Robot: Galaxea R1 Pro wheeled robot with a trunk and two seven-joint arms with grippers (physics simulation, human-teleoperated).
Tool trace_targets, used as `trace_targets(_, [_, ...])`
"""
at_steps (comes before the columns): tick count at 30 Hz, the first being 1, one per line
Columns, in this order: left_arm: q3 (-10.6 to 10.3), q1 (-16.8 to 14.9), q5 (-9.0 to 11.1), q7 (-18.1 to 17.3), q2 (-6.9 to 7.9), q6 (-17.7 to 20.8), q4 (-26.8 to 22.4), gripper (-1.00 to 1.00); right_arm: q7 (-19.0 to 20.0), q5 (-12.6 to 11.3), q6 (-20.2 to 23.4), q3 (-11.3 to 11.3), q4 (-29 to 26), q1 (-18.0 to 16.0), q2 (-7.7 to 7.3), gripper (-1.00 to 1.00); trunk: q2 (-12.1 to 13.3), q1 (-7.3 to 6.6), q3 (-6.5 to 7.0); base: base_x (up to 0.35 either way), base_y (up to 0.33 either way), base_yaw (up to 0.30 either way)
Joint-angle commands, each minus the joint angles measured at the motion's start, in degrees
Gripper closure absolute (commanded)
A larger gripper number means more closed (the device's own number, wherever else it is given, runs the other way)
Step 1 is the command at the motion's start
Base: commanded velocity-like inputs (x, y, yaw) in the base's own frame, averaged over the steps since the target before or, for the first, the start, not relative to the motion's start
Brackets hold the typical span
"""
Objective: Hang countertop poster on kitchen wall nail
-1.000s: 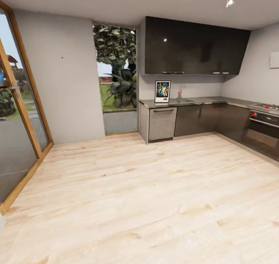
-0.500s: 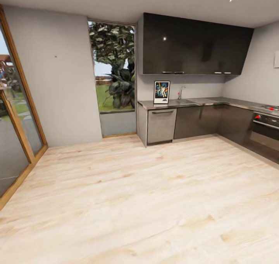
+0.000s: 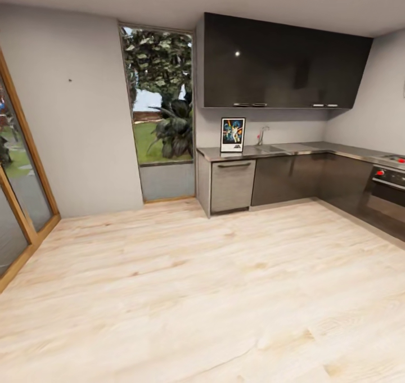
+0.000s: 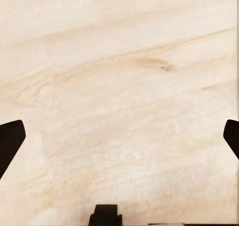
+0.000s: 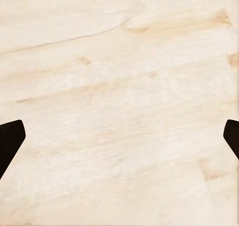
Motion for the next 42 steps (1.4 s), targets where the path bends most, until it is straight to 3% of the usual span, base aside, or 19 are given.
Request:
trace_targets(1, [0.1,0.0,0.0,0.0,-0.03,-0.1,-0.1,-1.00,0.0,0.2,-0.2,0.0,0.1,0.0,-0.01,-1.00,0.0,0.03,-0.05,0.318,-0.162,0.000])
trace_targets(33, [0.1,0.0,0.0,0.0,-0.03,-0.1,-0.1,-1.00,0.0,0.2,-0.2,0.0,0.1,0.0,0.08,-1.00,0.0,0.03,-0.05,0.267,-0.231,0.000])
trace_targets(42, [0.1,0.0,0.0,0.0,-0.03,-0.1,-0.1,-1.00,0.0,0.2,-0.2,0.0,0.1,0.0,0.09,-1.00,0.0,0.03,-0.05,0.227,-0.270,0.175])
